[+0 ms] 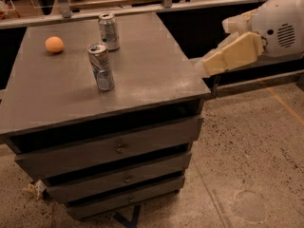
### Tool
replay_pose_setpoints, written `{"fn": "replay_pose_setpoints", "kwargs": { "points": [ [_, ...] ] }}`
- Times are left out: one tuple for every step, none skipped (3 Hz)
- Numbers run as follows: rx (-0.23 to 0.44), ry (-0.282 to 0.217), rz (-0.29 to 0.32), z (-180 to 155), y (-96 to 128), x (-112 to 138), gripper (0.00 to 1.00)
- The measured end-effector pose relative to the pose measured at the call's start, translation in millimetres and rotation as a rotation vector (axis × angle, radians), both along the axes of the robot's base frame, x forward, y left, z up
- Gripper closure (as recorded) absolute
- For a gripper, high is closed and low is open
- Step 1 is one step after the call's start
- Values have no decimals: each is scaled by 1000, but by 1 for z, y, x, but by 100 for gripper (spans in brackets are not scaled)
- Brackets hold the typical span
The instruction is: Move redbull can near orange
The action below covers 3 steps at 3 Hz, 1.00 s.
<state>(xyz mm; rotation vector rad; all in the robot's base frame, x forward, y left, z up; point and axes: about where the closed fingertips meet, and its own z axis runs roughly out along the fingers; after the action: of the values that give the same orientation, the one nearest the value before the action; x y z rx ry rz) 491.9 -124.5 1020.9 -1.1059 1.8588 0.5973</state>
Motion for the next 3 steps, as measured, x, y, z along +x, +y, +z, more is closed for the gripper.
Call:
{"fn": "replay_pose_setpoints", "kwargs": {
  "points": [
    [2, 11, 5, -5, 8, -2, 0],
    [55, 43, 36, -23, 33, 1, 0],
    [100, 53, 81, -43, 65, 8, 0]
  ]
}}
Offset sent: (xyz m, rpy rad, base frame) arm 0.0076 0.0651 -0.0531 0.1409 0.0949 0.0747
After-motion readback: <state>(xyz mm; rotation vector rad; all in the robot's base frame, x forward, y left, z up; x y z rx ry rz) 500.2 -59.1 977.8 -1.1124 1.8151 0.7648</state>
